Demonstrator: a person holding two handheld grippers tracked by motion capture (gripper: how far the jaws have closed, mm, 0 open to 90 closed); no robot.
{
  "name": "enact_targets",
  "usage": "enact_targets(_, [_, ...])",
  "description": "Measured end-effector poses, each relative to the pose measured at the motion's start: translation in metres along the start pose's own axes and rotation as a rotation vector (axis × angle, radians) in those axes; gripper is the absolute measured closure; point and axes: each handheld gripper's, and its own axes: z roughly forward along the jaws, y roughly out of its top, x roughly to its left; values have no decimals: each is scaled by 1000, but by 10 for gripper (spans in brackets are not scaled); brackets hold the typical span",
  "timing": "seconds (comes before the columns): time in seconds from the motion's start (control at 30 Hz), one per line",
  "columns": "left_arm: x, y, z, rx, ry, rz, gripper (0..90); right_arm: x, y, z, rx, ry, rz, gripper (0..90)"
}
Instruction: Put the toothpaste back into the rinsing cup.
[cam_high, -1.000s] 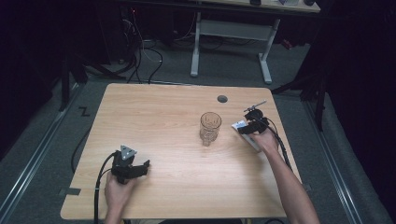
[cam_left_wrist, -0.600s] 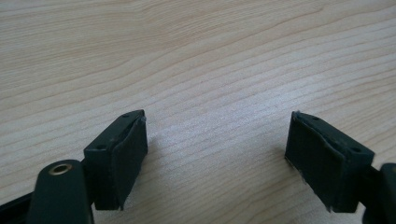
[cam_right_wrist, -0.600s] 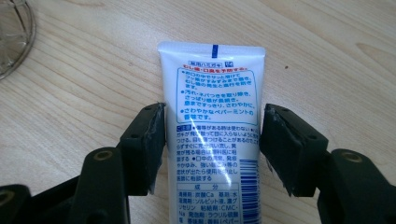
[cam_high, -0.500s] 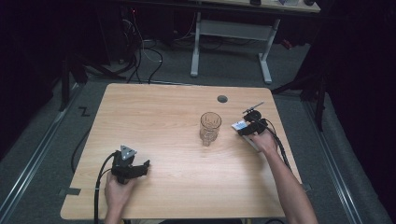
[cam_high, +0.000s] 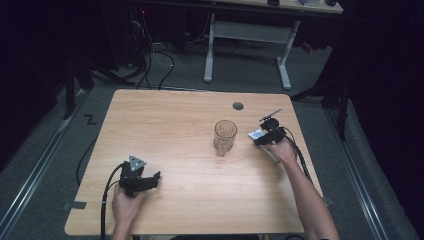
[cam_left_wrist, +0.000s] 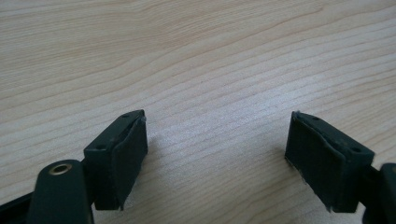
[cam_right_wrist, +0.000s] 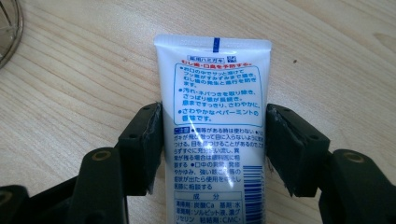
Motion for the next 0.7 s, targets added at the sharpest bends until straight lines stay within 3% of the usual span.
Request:
enact_targets(0.07, [0,0,0,0,0,0,210,-3,-1,0,-1,22,18,397])
enact_targets(0.27, [0,0,0,0,0,0,210,-4,0,0,-2,27,10,440])
enact_targets(0.7, [0,0,0,0,0,0,210,-1,3,-5,31,4,-26,603])
